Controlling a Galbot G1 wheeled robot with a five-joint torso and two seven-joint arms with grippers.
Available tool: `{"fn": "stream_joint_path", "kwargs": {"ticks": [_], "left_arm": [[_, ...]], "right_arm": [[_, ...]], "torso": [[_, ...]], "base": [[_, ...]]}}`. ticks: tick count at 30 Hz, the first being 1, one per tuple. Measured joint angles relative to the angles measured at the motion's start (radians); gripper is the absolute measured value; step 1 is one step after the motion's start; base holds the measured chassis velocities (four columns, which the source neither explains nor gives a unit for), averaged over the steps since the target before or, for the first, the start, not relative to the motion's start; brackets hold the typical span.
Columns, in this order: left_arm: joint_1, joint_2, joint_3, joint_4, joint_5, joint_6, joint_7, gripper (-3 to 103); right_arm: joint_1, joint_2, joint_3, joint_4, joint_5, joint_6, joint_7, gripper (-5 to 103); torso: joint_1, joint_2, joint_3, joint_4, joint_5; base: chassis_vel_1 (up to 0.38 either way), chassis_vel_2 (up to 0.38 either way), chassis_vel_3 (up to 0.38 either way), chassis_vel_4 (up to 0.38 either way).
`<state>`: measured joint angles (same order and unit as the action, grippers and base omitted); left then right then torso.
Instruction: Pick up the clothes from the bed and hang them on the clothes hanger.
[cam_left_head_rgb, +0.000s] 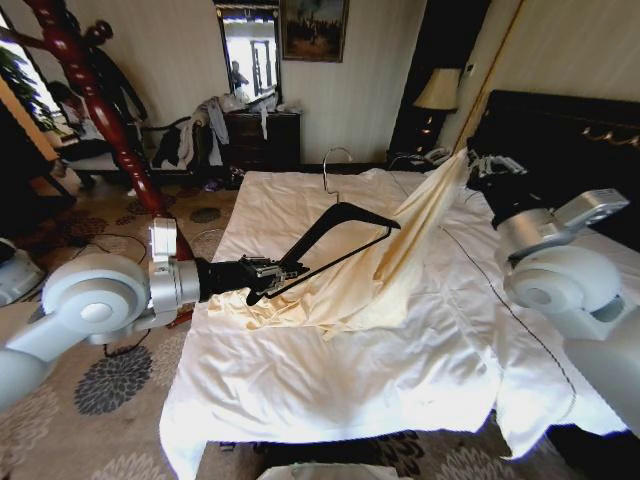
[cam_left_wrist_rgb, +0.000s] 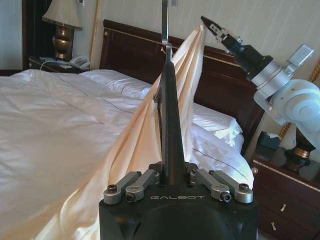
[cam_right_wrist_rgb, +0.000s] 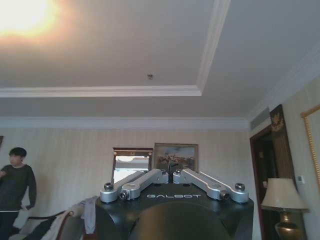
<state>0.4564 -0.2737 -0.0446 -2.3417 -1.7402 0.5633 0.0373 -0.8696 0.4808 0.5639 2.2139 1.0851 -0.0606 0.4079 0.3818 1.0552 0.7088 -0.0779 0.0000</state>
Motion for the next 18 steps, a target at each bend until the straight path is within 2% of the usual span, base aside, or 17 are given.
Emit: {"fn": "stream_joint_path", "kwargs": {"ticks": [5,11,18], "left_arm": [[0.000,-0.019,0.038,-0.011,-0.001,-0.001,-0.013,19],[0.008,-0.050,0.083,-0.025,-0.045,0.003,-0.038,19],[-0.004,-0.103,0.121,0.034,-0.031,-0.005,-0.052,19]], "right_arm": [[0.000,-0.001,-0.003,0.019,0.008,0.032,-0.022,0],[-0.007,0.011,-0.023,0.023,-0.005,0.076,-0.046,0],[-0.009,0.019,-0.027,0.037,0.011,0.139,-0.103,0]], "torso": [[0.000,0.000,0.000,0.0000,0.0000],[0.000,0.000,0.000,-0.0001,0.0000],[0.000,0.000,0.000,-0.0001,-0.0001]], "base": [[0.000,0.000,0.000,0.000],[0.000,0.000,0.000,0.000],[0.000,0.000,0.000,0.000]]}}
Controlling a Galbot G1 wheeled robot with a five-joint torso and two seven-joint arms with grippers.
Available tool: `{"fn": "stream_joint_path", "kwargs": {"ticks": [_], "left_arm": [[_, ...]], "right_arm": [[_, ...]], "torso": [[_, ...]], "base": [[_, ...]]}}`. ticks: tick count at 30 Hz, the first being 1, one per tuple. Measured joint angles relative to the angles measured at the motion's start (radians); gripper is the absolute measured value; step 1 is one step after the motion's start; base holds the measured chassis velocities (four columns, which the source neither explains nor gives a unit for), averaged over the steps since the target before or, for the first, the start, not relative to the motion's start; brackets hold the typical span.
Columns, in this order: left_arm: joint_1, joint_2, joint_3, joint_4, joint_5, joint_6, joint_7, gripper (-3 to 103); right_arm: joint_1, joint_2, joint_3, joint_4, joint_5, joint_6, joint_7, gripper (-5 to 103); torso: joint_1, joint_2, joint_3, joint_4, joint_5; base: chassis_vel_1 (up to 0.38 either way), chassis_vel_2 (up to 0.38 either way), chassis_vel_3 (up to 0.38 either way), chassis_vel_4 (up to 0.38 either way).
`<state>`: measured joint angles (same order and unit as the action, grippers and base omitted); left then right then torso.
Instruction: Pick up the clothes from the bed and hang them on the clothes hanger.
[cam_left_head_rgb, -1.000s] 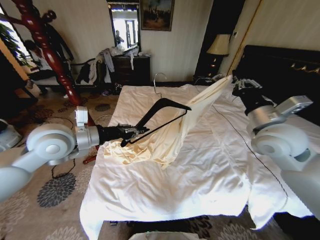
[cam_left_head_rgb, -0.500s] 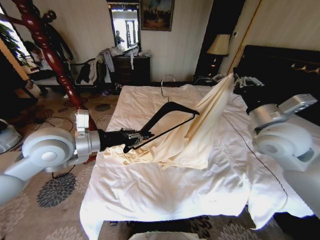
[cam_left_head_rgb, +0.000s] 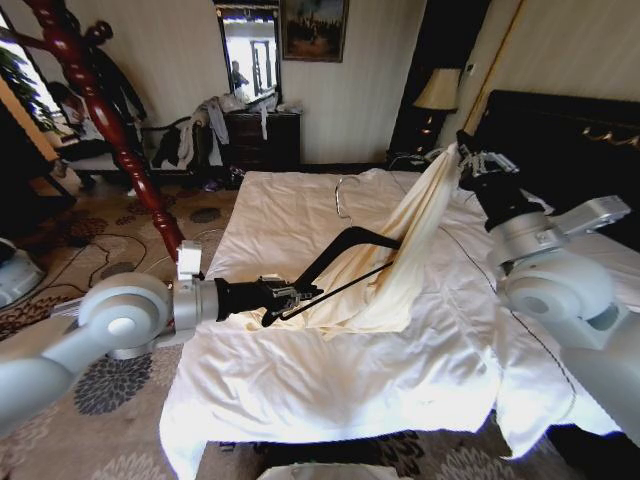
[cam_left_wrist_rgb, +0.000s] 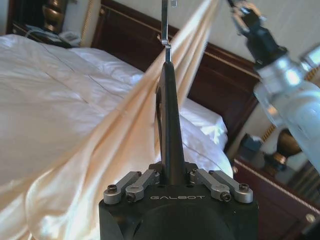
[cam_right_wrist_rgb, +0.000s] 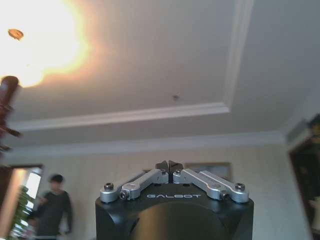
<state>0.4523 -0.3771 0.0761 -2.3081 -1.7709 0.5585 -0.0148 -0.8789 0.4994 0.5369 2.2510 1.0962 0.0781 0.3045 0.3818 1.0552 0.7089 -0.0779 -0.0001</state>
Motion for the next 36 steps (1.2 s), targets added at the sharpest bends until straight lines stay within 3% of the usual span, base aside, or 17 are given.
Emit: {"fn": "stream_joint_path", "kwargs": {"ticks": [7,19,27,36], "left_arm": [[-0.034,-0.141,0.051,0.130,0.048,-0.013,-0.004,19],[-0.082,-0.436,0.153,0.305,0.223,-0.034,-0.037,19],[-0.078,-0.482,0.165,0.319,0.284,-0.043,-0.030,19],[-0.092,-0.510,0.145,0.328,0.297,-0.048,-0.028,19]], "right_arm": [[-0.010,0.007,-0.032,0.025,-0.006,0.080,-0.113,0],[-0.063,0.009,-0.072,0.023,-0.077,0.092,-0.154,0],[-0.084,0.022,-0.085,0.026,-0.088,0.094,-0.163,0],[-0.142,0.019,-0.103,0.061,-0.113,0.120,-0.251,0]], "torso": [[0.000,0.000,0.000,0.0002,0.0001],[0.000,0.000,0.000,-0.0003,0.0003],[0.000,0.000,0.000,0.0002,0.0002],[0.000,0.000,0.000,-0.0001,0.0000]], "base": [[0.000,0.000,0.000,0.000],[0.000,0.000,0.000,0.000],[0.000,0.000,0.000,0.000],[0.000,0.000,0.000,0.000]]}}
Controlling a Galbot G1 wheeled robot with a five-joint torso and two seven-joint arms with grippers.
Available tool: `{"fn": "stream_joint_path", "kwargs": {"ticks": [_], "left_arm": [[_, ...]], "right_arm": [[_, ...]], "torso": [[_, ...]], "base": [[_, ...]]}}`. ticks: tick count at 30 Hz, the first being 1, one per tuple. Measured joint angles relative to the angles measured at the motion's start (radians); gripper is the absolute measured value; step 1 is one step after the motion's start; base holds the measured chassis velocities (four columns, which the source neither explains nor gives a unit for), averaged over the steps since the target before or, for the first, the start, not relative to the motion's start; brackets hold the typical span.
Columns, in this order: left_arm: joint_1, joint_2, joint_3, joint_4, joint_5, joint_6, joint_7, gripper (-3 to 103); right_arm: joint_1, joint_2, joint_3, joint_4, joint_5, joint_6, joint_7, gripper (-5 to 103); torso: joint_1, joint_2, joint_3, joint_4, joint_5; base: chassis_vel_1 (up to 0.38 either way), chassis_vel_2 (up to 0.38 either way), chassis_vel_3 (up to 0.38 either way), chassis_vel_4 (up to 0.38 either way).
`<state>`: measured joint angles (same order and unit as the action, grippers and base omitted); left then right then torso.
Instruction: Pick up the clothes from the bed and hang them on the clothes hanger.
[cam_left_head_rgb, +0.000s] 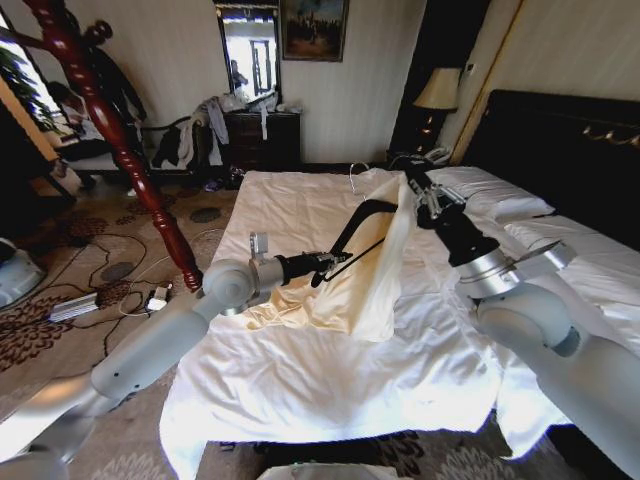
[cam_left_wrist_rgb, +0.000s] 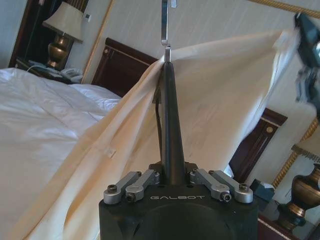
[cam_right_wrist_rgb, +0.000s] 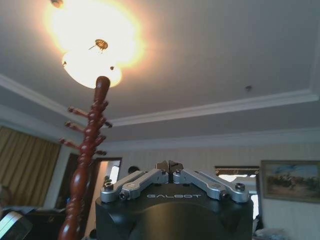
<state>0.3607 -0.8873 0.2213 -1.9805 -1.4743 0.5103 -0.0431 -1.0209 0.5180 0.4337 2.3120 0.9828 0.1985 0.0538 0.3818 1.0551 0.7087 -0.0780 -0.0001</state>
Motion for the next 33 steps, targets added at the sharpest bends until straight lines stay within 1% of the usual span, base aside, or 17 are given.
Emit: {"fn": "stream_joint_path", "kwargs": {"ticks": [9,13,15,17,19,20,24,28,33], "left_arm": [[-0.005,-0.008,0.000,-0.008,0.015,-0.001,-0.004,19],[-0.007,-0.004,-0.009,-0.013,0.015,-0.001,-0.005,19],[-0.008,0.003,-0.020,-0.015,0.012,-0.002,-0.005,19],[-0.009,0.006,-0.024,-0.015,0.011,-0.002,-0.005,19],[-0.014,0.018,-0.035,-0.019,0.008,-0.002,-0.005,19],[-0.014,0.018,-0.035,-0.019,0.008,-0.002,-0.005,19],[-0.027,0.040,-0.056,-0.030,-0.010,-0.003,-0.006,19],[-0.032,0.061,-0.062,-0.040,-0.021,-0.004,-0.009,19],[-0.028,0.089,-0.067,-0.059,-0.022,-0.006,-0.010,19]], "right_arm": [[-0.036,0.018,-0.111,-0.004,-0.091,0.012,-0.067,0],[-0.052,0.022,-0.122,-0.011,-0.101,0.019,-0.090,0],[-0.081,0.020,-0.117,-0.018,-0.113,0.030,-0.128,0],[-0.091,0.019,-0.113,-0.020,-0.118,0.034,-0.140,0],[-0.138,0.014,-0.106,-0.030,-0.154,0.052,-0.202,0],[-0.138,0.014,-0.106,-0.030,-0.154,0.052,-0.202,0],[-0.191,0.014,-0.104,-0.040,-0.210,0.068,-0.262,0],[-0.193,0.018,-0.108,-0.049,-0.233,0.071,-0.272,0],[-0.179,0.026,-0.118,-0.051,-0.243,0.071,-0.263,0]], "torso": [[0.000,0.000,0.000,0.0001,0.0000],[0.000,0.000,0.000,0.0001,0.0000],[0.000,0.000,0.000,0.0002,0.0000],[0.000,0.000,0.000,0.0002,-0.0001],[0.000,0.000,0.000,0.0001,0.0000],[0.000,0.000,0.000,0.0001,0.0000],[0.000,0.000,0.000,0.0000,0.0000],[0.000,0.000,0.000,0.0001,0.0000],[0.000,0.000,0.000,0.0002,-0.0001]], "base": [[0.000,0.000,0.000,0.000],[0.000,0.000,0.000,0.000],[0.000,0.000,0.000,0.000],[0.000,0.000,0.000,0.000],[0.000,0.000,0.000,0.000],[0.000,0.000,0.000,0.000],[0.000,0.000,0.000,0.000],[0.000,0.000,0.000,0.000],[0.000,0.000,0.000,0.000]]}}
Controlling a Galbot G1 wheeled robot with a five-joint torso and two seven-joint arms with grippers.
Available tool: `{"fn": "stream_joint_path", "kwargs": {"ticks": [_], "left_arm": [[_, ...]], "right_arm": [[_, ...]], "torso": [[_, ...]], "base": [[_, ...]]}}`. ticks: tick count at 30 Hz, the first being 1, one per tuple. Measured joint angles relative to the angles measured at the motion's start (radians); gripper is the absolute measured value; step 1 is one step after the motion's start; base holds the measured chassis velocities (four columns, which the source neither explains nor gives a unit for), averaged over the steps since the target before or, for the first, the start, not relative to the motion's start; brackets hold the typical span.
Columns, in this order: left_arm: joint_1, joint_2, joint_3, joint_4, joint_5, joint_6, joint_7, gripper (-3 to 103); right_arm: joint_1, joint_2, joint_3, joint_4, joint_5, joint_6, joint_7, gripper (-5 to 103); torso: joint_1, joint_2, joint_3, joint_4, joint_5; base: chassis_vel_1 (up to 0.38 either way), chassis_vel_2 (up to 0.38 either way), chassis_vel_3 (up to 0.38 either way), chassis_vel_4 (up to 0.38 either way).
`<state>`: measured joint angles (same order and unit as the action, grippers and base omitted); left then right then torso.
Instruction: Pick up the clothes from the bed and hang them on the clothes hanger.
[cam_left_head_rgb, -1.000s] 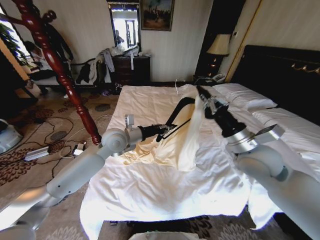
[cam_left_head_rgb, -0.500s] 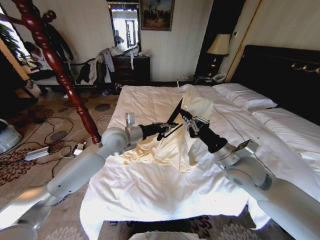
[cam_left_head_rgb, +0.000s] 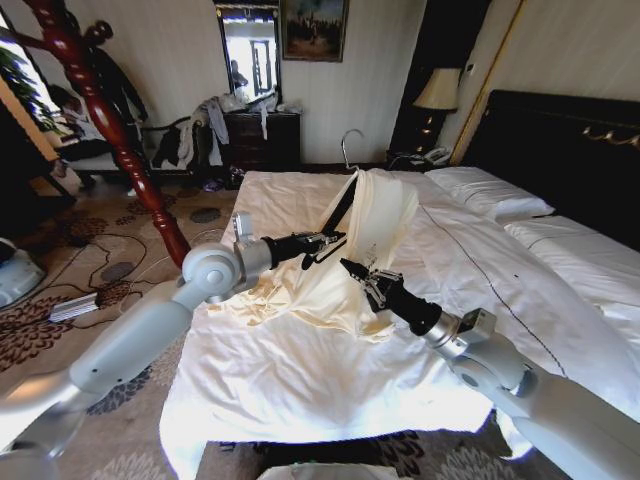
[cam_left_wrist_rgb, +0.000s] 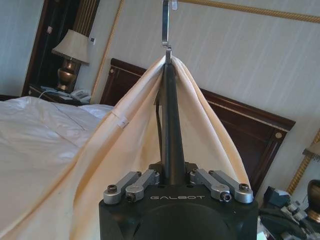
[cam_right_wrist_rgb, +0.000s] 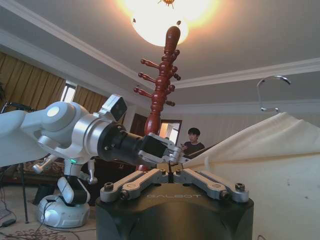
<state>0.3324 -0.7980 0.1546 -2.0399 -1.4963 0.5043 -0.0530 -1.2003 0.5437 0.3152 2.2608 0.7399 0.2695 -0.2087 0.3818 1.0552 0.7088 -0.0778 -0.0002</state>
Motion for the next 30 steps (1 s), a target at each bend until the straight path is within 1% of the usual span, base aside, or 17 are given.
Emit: {"fn": "stream_joint_path", "kwargs": {"ticks": [4,6,8,10,12,14,16,17,18,20,22,24,25,27,28,29,30], "left_arm": [[0.003,0.022,-0.009,-0.010,0.002,-0.002,0.002,19],[0.003,0.039,-0.014,-0.015,0.003,-0.005,0.003,19],[0.004,0.044,-0.015,-0.016,0.004,-0.005,0.003,19],[0.007,0.065,-0.021,-0.021,0.011,-0.008,0.005,19],[0.009,0.071,-0.025,-0.022,0.013,-0.009,0.005,19],[0.017,0.091,-0.041,-0.024,0.015,-0.012,0.007,19],[0.017,0.092,-0.042,-0.024,0.015,-0.012,0.007,19],[0.026,0.108,-0.053,-0.026,0.017,-0.013,0.008,19],[0.034,0.124,-0.059,-0.030,0.022,-0.014,0.013,19],[0.040,0.135,-0.062,-0.033,0.027,-0.014,0.018,19],[0.058,0.167,-0.071,-0.045,0.033,-0.015,0.033,19],[0.064,0.177,-0.074,-0.051,0.032,-0.015,0.039,19],[0.073,0.192,-0.078,-0.063,0.026,-0.014,0.050,19],[0.086,0.216,-0.084,-0.095,0.016,-0.011,0.069,19],[0.089,0.222,-0.085,-0.103,0.015,-0.011,0.073,19],[0.089,0.222,-0.085,-0.103,0.015,-0.011,0.073,19],[0.097,0.235,-0.086,-0.120,0.015,-0.011,0.084,19]], "right_arm": [[-0.008,0.005,-0.006,-0.007,-0.029,0.008,0.017,-3],[-0.013,0.009,-0.014,-0.012,-0.043,0.022,0.019,7],[-0.013,0.009,-0.016,-0.013,-0.045,0.026,0.019,7],[-0.014,0.010,-0.022,-0.019,-0.048,0.058,-0.008,22],[-0.015,0.009,-0.022,-0.022,-0.048,0.070,-0.025,22],[-0.015,0.006,-0.022,-0.036,-0.046,0.112,-0.111,33],[-0.015,0.006,-0.021,-0.037,-0.045,0.114,-0.118,33],[-0.008,0.008,-0.017,-0.044,-0.020,0.127,-0.163,44],[0.012,0.014,-0.002,-0.046,0.032,0.124,-0.165,50],[0.030,0.017,0.010,-0.046,0.069,0.115,-0.137,55],[0.083,0.014,0.047,-0.050,0.170,0.087,-0.044,66],[0.100,0.007,0.061,-0.058,0.207,0.079,-0.028,66],[0.122,-0.011,0.081,-0.075,0.265,0.074,-0.028,72],[0.161,-0.055,0.111,-0.143,0.372,0.070,-0.119,83],[0.171,-0.067,0.116,-0.165,0.400,0.069,-0.159,83],[0.171,-0.067,0.116,-0.165,0.400,0.069,-0.159,83],[0.188,-0.088,0.121,-0.207,0.453,0.061,-0.247,88]], "torso": [[0.000,0.000,0.000,-0.0001,0.0000],[0.000,0.000,0.000,-0.0002,0.0001],[0.000,0.000,0.000,-0.0002,0.0002],[0.000,0.000,0.000,0.0000,0.0001],[0.000,0.000,0.000,-0.0001,0.0001],[0.000,0.000,0.000,-0.0002,0.0001],[0.000,0.000,0.000,-0.0002,0.0001],[0.000,0.000,0.000,-0.0002,0.0001],[0.000,0.000,0.000,-0.0002,0.0001],[0.000,0.000,0.000,-0.0002,0.0001],[0.000,0.000,0.000,0.0001,0.0002],[0.000,0.000,0.000,0.0001,0.0000],[0.000,0.000,0.000,0.0001,-0.0001],[0.000,0.000,0.000,-0.0001,0.0000],[0.000,0.000,0.000,-0.0002,0.0000],[0.000,0.000,0.000,-0.0002,0.0000],[0.000,0.000,0.000,-0.0002,0.0003]], "base": [[0.000,0.000,0.000,0.000],[0.000,0.000,0.000,0.000],[0.000,0.000,0.000,0.000],[0.000,0.000,0.000,0.000],[0.000,0.000,0.000,0.000],[0.000,0.000,0.000,0.000],[0.000,0.000,0.000,0.000],[0.000,0.000,0.000,0.000],[0.000,0.000,0.000,0.000],[0.000,0.000,0.000,0.000],[0.000,0.000,0.000,0.000],[0.000,0.000,0.000,0.000],[0.000,0.000,0.000,0.000],[0.000,0.000,0.000,0.000],[0.000,0.000,0.000,0.000],[0.000,0.000,0.000,0.000],[0.000,0.000,0.000,0.000]]}}
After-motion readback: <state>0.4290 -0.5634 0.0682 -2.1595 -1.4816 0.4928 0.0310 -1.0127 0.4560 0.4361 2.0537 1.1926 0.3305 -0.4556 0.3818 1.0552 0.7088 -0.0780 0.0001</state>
